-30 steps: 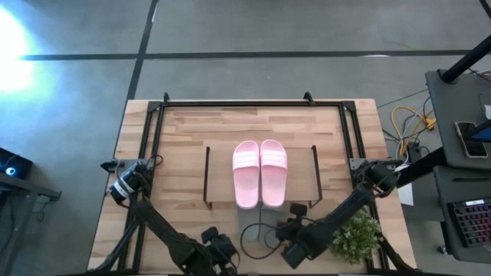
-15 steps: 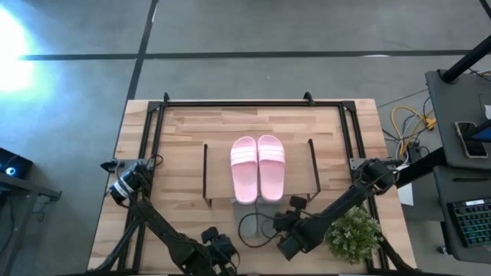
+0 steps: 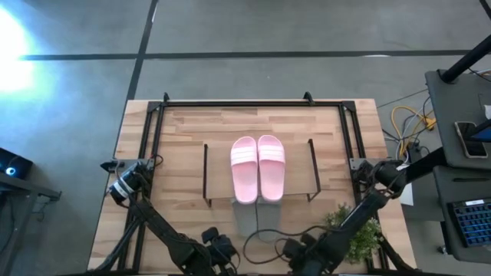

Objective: Pick and place slides into the shelf
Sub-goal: Adjust the gray slides under the shelf

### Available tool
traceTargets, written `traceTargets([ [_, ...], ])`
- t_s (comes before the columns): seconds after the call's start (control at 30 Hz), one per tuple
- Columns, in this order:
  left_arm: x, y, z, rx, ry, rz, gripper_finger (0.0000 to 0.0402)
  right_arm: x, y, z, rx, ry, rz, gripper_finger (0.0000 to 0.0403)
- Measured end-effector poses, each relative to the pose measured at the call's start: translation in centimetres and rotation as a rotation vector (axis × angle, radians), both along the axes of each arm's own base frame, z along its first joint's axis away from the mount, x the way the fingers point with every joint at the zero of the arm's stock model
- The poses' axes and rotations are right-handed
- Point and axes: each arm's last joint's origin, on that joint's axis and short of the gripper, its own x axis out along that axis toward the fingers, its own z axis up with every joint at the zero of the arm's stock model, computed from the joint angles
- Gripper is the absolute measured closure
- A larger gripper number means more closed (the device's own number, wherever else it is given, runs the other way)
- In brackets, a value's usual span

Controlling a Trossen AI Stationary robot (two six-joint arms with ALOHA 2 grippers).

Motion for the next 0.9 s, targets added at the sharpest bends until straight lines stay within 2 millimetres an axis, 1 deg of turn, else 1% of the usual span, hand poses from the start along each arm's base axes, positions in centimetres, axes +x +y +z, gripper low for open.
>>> traceTargets([
  [0.13,0.0,-0.3,0.3,-0.012,-0.012,-0.005,0.0401,1.3,0.4,-0.8,0.072,-0.048,-0.067,0.0392],
  [0.27,0.0,-0.8,0.8,-0.004,-0.020,-0.031,0.0401,2.3,-0.3,-2.1,0.035,-0.048,-0.103,0.0392],
  [0.4,-0.1,-1.5,1.7,0.011,-0.038,-0.079,0.0401,3.1,-0.9,-3.2,-0.062,-0.082,-0.075,0.0392],
  [0.53,-0.4,-1.8,1.9,0.009,-0.042,-0.092,0.0401,3.3,-1.2,-3.6,-0.197,-0.166,-0.039,0.0392],
  [0.77,-0.7,-2.0,1.7,0.013,-0.036,-0.097,0.0401,3.5,-1.4,-3.6,-0.300,-0.215,0.035,0.0392],
  [0.9,-0.8,-1.9,1.5,0.020,-0.032,-0.096,0.0401,3.8,-1.8,-3.5,-0.396,-0.272,0.015,0.0392],
])
